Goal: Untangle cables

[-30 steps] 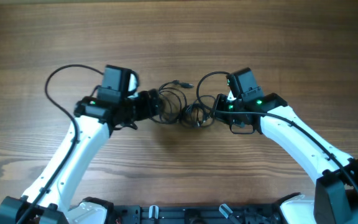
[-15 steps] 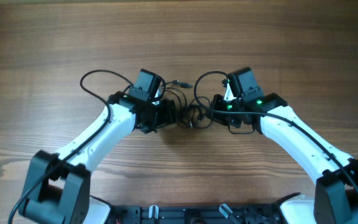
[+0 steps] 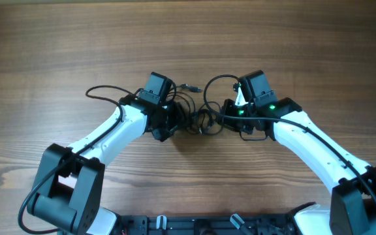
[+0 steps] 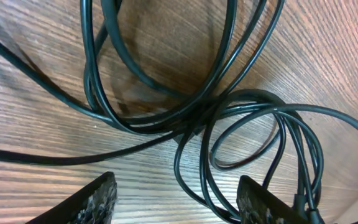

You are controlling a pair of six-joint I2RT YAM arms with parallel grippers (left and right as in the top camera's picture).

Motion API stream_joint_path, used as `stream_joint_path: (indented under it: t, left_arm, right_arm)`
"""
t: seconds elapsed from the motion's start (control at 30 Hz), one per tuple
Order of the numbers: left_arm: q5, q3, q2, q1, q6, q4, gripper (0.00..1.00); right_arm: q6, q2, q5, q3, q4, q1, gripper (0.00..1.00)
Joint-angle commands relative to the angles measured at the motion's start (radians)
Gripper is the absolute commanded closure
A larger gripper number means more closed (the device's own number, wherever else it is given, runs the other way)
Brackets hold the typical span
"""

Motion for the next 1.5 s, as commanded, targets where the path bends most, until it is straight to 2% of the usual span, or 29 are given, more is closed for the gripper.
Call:
stream_joint_path:
  t: [0.0,0.5,0.87,0.93,0.97,1.07,1.1,1.2,1.4,1.47]
  left_arm:
    - [0.017,0.005,0.010,-0.007,-0.095,0.003,0.37]
    - [-0.097,0.004,0.010,-0.100,-0.127,0.021,0.39]
    - [-0.103,-0.003,0.060,-0.142,-0.154,0.022,0.41]
    - [-0.103,-0.003,0.072,-0.146,-0.154,0.021,0.46]
    - [-0.103,-0.003,0.074,-0.147,-0.153,0.021,0.54]
    - [-0.103,-0.003,0.074,-0.146,-0.153,0.021,0.93]
    - [-0.103,-0.003,0.074,-0.142,-0.149,0.021,0.96]
    - [-0.103,-0.003,0.069,-0.127,-0.148,0.003,0.96]
    - [-0.103,-0.003,-0.015,-0.075,-0.008,-0.040,0.96]
    - [-0.103,-0.003,-0.072,-0.051,0.057,-0.049,0.96]
  right_arm:
    - [0.004,0.014,-0.017,0.002,-0.001,-0.004,0.96]
    - [0.004,0.014,-0.017,0.002,-0.003,-0.004,0.96]
    - [0.005,0.014,-0.017,0.002,-0.006,-0.004,0.96]
    - [0.004,0.014,-0.017,0.002,-0.008,-0.004,0.96]
    - [0.004,0.014,-0.017,0.002,-0.008,-0.004,0.96]
    - [0.004,0.014,-0.017,0.002,-0.008,-0.004,0.96]
    - [0.004,0.014,-0.017,0.002,-0.008,-0.004,0.96]
    - [0.004,0.014,-0.016,0.002,-0.008,-0.004,0.96]
    - [0.018,0.014,0.082,0.002,-0.036,-0.004,0.96]
    - [0.083,0.014,0.170,0.002,-0.064,-0.004,0.96]
